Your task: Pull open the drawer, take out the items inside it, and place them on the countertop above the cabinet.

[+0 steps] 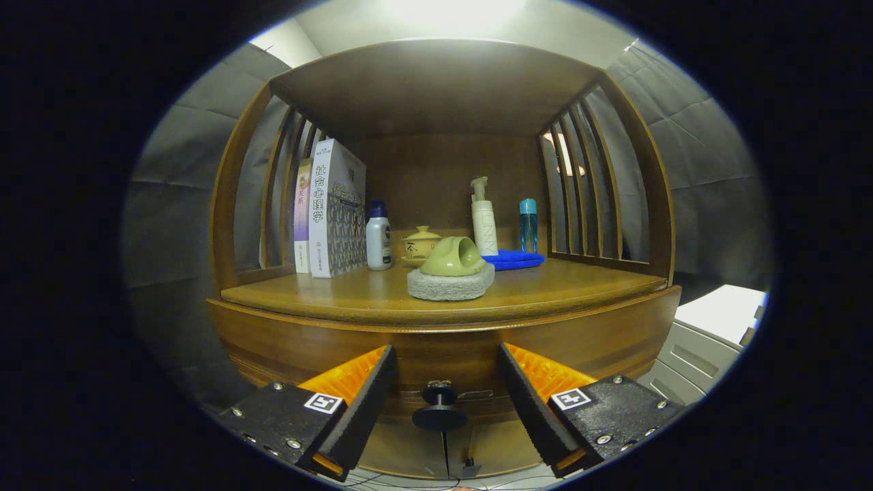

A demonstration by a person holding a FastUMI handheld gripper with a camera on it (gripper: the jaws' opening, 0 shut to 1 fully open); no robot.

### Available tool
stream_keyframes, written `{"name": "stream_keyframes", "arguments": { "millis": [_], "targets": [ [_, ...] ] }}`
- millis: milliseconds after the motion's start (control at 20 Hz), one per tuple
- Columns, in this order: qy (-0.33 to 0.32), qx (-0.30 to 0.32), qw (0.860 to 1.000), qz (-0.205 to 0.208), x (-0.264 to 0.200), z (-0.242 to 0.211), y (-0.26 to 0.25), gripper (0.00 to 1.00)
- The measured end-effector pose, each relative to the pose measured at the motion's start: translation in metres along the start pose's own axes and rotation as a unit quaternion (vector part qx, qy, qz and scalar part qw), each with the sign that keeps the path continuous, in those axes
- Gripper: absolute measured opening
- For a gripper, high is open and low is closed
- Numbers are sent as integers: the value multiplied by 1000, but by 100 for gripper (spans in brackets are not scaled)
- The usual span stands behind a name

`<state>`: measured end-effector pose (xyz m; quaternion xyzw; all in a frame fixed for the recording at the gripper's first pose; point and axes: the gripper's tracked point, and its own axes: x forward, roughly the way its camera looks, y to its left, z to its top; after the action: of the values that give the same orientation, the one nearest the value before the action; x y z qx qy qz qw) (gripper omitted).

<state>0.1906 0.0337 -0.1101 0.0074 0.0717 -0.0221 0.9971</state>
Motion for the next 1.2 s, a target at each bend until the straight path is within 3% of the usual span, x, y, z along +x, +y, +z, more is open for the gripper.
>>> {"name": "stream_keyframes", "arguments": {
  "millis": [550, 1200],
  "targets": [
    [18, 12, 1000, -13, 0, -8, -3, 96],
    [-47, 9, 999, -10, -99, 75, -25, 95]
  ]
}}
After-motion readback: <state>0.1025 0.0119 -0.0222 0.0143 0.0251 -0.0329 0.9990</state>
